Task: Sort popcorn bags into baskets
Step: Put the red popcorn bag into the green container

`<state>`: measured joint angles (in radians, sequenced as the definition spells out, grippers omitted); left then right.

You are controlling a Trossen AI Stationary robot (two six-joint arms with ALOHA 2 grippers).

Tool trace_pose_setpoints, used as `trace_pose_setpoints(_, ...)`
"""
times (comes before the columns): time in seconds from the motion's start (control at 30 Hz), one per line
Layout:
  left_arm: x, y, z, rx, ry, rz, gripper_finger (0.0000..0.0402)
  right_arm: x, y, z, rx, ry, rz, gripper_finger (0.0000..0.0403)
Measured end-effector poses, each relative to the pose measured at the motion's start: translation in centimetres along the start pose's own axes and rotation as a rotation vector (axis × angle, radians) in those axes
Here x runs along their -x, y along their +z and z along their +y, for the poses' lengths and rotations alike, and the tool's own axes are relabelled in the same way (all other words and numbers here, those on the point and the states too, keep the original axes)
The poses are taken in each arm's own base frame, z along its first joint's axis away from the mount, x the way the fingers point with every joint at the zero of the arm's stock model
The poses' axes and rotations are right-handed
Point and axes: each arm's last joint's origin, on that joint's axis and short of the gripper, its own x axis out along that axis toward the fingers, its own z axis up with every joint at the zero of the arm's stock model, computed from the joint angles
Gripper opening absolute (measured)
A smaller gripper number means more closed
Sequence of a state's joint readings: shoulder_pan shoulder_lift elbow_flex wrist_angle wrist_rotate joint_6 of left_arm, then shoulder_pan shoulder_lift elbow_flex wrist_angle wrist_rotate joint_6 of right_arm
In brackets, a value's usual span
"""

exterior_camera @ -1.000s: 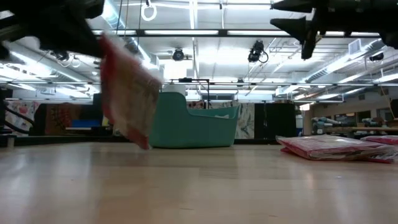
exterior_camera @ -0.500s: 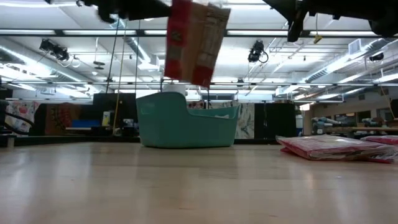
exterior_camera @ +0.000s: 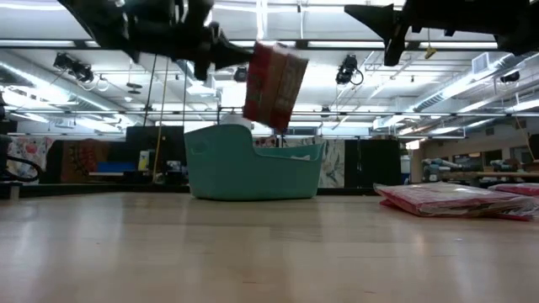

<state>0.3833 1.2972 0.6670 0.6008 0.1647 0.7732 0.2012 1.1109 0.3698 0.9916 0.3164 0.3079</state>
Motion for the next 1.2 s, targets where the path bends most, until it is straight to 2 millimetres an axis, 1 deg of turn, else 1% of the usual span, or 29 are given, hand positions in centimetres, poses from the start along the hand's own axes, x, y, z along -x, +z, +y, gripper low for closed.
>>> trace_pose_setpoints(0.1, -0.9, -3.3, 0.6, 0.021, -0.034, 0.024, 0.0005, -0.1, 0.2, 0.1, 0.01, 0.009, -0.035, 0.0158)
trace_pose_setpoints(0.2, -1.4, -5.9, 0.8, 0.038, 0.006, 0.125, 0.003, -0.1, 0.4, 0.1, 0.003, 0.02, -0.048, 0.0158)
trace_pose_setpoints(0.27, -1.3, -6.8, 1.1, 0.086, 0.026, 0.167, 0.0055, 0.0, 0.3, 0.3, -0.004, 0.039, -0.04, 0.0158)
trace_pose_setpoints(0.33, -1.1, -6.8, 1.3, 0.148, 0.028, 0.16, 0.0079, 0.0, 0.2, 0.5, -0.005, 0.058, -0.032, 0.0158)
trace_pose_setpoints(0.37, -1.0, -6.6, 1.4, 0.173, 0.025, 0.152, 0.009, 0.0, 0.1, 0.5, -0.004, 0.062, -0.026, 0.0158)
trace_pose_setpoints(0.47, -0.4, -4.9, 2.0, 0.232, 0.041, 0.094, 0.0116, -0.1, -0.3, 0.5, 0.015, 0.06, -0.001, 0.0158)
trace_pose_setpoints(0.57, 0.5, -3.1, 2.2, 0.397, 0.03, 0.052, 0.0125, -0.3, -0.9, 0.4, 0.007, 0.057, 0.026, 0.0158)
trace_pose_setpoints(0.6, 0.7, -2.4, 2.1, 0.443, 0.008, 0.024, 0.0126, -0.4, -1.3, 0.4, -0.008, 0.056, 0.042, 0.0158)
trace_pose_setpoints(0.67, 1.3, -1.1, 1.7, 0.525, -0.096, -0.022, 0.0127, -0.6, -2.2, 0.2, -0.024, 0.052, 0.083, 0.0158)
trace_pose_setpoints(0.73, 1.6, 0.1, 1.0, 0.576, -0.203, -0.069, 0.0127, -1.1, -3.2, 0.0, -0.033, 0.035, 0.124, 0.0158)
trace_pose_setpoints(0.8, 1.9, 1.0, 0.2, 0.622, -0.278, -0.068, 0.0127, -1.9, -4.0, 0.1, -0.044, 0.018, 0.154, 0.0158)
trace_pose_setpoints(0.87, 2.1, 1.9, -0.7, 0.632, -0.32, -0.059, 0.0128, -2.9, -4.5, 0.4, -0.04, 0.006, 0.194, 0.0158)
trace_pose_setpoints(0.93, 2.4, 2.6, -1.5, 0.632, -0.319, -0.013, 0.0128, -4.1, -4.9, 0.9, -0.009, -0.028, 0.277, 0.0158)
trace_pose_setpoints(1.0, 2.9, 3.2, -2.2, 0.612, -0.277, 0.057, 0.0128, -5.2, -5.2, 1.4, 0.041, -0.1, 0.386, 0.0158)
trace_pose_setpoints(1.1, 3.7, 4.0, -3.3, 0.522, -0.179, 0.18, 0.0126, -6.5, -5.1, 2.0, 0.116, -0.252, 0.571, 0.0158)
trace_pose_setpoints(1.2, 4.0, 4.4, -4.1, 0.49, -0.121, 0.256, 0.0123, -7.2, -4.9, 2.3, 0.133, -0.382, 0.738, 0.0158)
